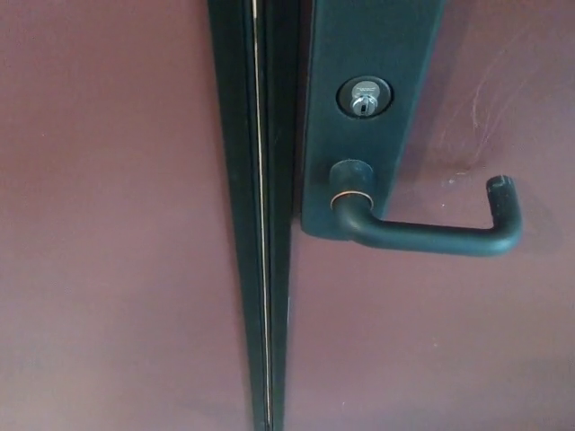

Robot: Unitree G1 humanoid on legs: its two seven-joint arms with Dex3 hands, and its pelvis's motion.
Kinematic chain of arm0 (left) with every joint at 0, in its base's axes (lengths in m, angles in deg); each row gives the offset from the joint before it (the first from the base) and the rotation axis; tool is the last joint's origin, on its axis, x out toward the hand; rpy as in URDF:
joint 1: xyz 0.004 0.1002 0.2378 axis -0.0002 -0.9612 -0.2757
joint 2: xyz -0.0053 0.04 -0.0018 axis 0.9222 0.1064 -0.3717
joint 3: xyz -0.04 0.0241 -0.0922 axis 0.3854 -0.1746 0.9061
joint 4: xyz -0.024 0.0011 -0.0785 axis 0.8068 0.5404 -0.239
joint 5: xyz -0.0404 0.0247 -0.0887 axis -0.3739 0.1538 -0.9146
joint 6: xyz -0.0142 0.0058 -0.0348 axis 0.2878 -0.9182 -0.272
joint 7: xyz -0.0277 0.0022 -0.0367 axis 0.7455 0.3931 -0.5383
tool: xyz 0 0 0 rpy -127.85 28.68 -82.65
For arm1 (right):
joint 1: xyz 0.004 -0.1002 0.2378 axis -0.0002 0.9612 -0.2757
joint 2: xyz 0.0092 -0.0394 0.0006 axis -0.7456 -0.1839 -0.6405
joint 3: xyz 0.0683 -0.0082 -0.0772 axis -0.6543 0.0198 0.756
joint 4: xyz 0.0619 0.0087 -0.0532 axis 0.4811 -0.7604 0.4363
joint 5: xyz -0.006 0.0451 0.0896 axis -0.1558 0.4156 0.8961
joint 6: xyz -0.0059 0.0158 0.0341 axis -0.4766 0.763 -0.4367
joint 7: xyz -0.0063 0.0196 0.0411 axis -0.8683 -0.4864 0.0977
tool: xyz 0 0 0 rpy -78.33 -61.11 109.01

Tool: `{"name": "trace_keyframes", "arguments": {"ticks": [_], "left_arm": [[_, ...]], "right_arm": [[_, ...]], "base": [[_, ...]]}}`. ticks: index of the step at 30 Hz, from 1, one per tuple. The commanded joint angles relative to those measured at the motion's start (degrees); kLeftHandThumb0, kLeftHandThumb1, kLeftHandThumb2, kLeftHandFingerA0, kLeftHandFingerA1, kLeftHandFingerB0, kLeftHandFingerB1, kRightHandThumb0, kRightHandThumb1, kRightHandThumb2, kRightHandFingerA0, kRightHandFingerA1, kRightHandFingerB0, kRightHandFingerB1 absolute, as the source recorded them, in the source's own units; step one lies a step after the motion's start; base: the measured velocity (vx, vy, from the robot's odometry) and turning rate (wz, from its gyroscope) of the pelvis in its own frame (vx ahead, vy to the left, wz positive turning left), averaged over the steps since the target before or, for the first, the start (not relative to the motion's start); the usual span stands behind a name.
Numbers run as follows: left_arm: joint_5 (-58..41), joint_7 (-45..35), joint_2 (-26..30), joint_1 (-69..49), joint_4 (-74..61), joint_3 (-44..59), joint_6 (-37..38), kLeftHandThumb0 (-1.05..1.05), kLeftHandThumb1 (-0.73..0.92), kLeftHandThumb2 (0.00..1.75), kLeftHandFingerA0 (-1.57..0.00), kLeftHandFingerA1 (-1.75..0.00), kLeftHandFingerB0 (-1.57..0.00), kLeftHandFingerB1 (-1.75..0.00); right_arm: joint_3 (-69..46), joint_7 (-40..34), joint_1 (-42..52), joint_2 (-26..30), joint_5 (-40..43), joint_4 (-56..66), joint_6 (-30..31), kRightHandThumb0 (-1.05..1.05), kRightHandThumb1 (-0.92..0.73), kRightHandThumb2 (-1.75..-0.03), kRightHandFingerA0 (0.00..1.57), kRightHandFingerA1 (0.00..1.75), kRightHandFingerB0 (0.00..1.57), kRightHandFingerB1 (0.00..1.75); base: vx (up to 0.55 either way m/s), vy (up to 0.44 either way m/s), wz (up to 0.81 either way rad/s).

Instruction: The robot walks towards the door handle and put its right hand on it and twist the handle

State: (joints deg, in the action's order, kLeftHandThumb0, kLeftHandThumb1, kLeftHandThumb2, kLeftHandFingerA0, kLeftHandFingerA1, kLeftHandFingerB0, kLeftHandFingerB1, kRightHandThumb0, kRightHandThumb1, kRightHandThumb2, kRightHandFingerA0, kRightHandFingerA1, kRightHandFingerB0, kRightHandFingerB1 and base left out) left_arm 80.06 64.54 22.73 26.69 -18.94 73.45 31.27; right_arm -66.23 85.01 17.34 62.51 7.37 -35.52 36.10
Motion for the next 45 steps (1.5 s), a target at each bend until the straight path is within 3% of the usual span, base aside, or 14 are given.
{"name": "trace_keyframes", "arguments": {"ticks": [1, 8, 14, 19, 31, 32, 33, 34, 36, 37, 38, 40, 41, 45], "left_arm": [[0.0, -0.7, -0.6, -2.2, 0.6, -0.2, 0.2, -0.4, 0.39, 0.68, -0.59, -0.56, -0.49, -0.51], [-0.1, -0.9, -0.9, -2.6, 1.1, -0.2, -0.4, -0.39, 0.39, 0.67, -0.6, -0.56, -0.49, -0.5], [-0.9, -1.1, -1.6, -4.4, 1.0, 0.5, 0.8, -0.4, 0.39, 0.68, -0.6, -0.57, -0.49, -0.5], [-0.8, -0.7, -1.6, -4.8, 0.9, 0.5, 0.8, -0.4, 0.39, 0.68, -0.6, -0.56, -0.49, -0.5], [-1.6, -1.4, -1.9, -4.1, 0.5, 1.1, 0.4, -0.4, 0.39, 0.68, -0.58, -0.56, -0.48, -0.5], [-1.5, -1.2, -1.9, -3.8, 0.7, 1.1, 0.3, -0.4, 0.39, 0.68, -0.58, -0.56, -0.48, -0.5], [-1.3, -1.0, -2.0, -3.0, 1.1, 1.0, 0.0, -0.4, 0.39, 0.68, -0.58, -0.56, -0.48, -0.5], [-1.2, -0.9, -2.2, -2.3, 1.4, 0.9, -0.4, -0.4, 0.39, 0.68, -0.58, -0.56, -0.48, -0.5], [-1.2, -0.9, -2.2, -2.2, 1.6, 0.9, -0.5, -0.4, 0.39, 0.68, -0.59, -0.56, -0.49, -0.5], [-1.1, -1.0, -2.1, -2.1, 1.5, 0.8, -0.7, -0.4, 0.39, 0.68, -0.59, -0.56, -0.49, -0.5], [-1.3, -1.2, -1.9, -2.6, 1.1, 0.8, -0.5, -0.4, 0.39, 0.68, -0.59, -0.56, -0.49, -0.5], [-1.2, -1.3, -1.9, -3.2, 0.7, 0.7, 0.0, -0.4, 0.39, 0.68, -0.59, -0.56, -0.49, -0.5], [-1.0, -1.3, -1.9, -3.4, 0.8, 0.6, 0.1, -0.4, 0.39, 0.68, -0.59, -0.56, -0.49, -0.5], [-0.9, -1.3, -2.0, -3.5, 0.9, 0.5, 0.1, -0.4, 0.39, 0.68, -0.59, -0.56, -0.49, -0.5]], "right_arm": [[-24.7, 4.8, 36.3, -22.3, 1.3, 0.3, -10.1, -0.7, -0.54, -0.57, 0.34, 0.39, 0.29, 0.32], [-10.2, -8.5, 42.7, -28.0, -1.9, -4.1, -11.4, -0.65, -0.52, -0.56, 0.34, 0.39, 0.29, 0.32], [15.5, -38.1, 34.6, -39.5, -18.0, -32.3, -21.5, -0.6, -0.45, -0.72, 0.32, 0.47, 0.25, 0.41], [20.9, -48.6, 24.6, -43.8, -20.8, -52.4, -25.1, -0.6, -0.45, -0.74, 0.33, 0.48, 0.22, 0.4], [28.1, -73.9, 17.2, -54.9, -25.1, -68.3, -26.6, -0.77, -0.6, -0.89, 0.2, 0.44, 0.09, 0.38], [28.6, -75.3, 17.1, -55.2, -25.4, -69.0, -26.7, -0.75, -0.72, -0.63, 0.25, 0.34, 0.12, 0.25], [29.0, -77.9, 17.1, -56.0, -25.7, -70.3, -26.5, -0.37, -0.43, -1.01, 0.0, 0.47, 0.0, 0.48], [28.8, -79.4, 17.3, -56.6, -25.4, -72.1, -26.4, -0.77, -0.61, -0.91, 0.12, 0.43, 0.06, 0.31], [29.4, -80.0, 16.9, -56.5, -25.1, -74.9, -26.4, -0.76, -0.6, -0.92, 0.11, 0.43, 0.04, 0.31], [29.5, -80.0, 16.7, -56.3, -24.9, -76.0, -26.3, -0.74, -0.72, -0.64, 0.17, 0.32, 0.09, 0.2], [29.5, -79.6, 16.7, -55.9, -24.4, -77.6, -26.7, -0.77, -0.62, -0.88, 0.1, 0.41, 0.06, 0.27], [29.4, -79.2, 17.0, -54.8, -23.6, -79.4, -27.6, -0.74, -0.6, -0.9, 0.12, 0.43, 0.04, 0.3], [29.5, -79.3, 17.3, -54.4, -23.3, -80.2, -27.8, -0.37, -0.46, -1.02, 0.0, 0.47, 0.0, 0.48], [30.2, -80.0, 17.1, -53.9, -23.0, -82.1, -28.3, -0.37, -0.46, -1.02, 0.0, 0.47, 0.0, 0.49]], "base": [[0.0, 0.0, 0.0], [0.0, 0.0, 0.0], [0.0, 0.0, 0.0], [0.0, 0.0, 0.0], [0.0, 0.0, 0.0], [0.0, 0.0, 0.0], [0.0, 0.0, 0.0], [0.0, 0.0, 0.0], [0.0, 0.0, 0.0], [0.0, 0.0, 0.0], [0.0, 0.0, 0.0], [0.0, 0.0, 0.0], [0.0, 0.0, 0.0], [0.0, 0.0, 0.0]]}}
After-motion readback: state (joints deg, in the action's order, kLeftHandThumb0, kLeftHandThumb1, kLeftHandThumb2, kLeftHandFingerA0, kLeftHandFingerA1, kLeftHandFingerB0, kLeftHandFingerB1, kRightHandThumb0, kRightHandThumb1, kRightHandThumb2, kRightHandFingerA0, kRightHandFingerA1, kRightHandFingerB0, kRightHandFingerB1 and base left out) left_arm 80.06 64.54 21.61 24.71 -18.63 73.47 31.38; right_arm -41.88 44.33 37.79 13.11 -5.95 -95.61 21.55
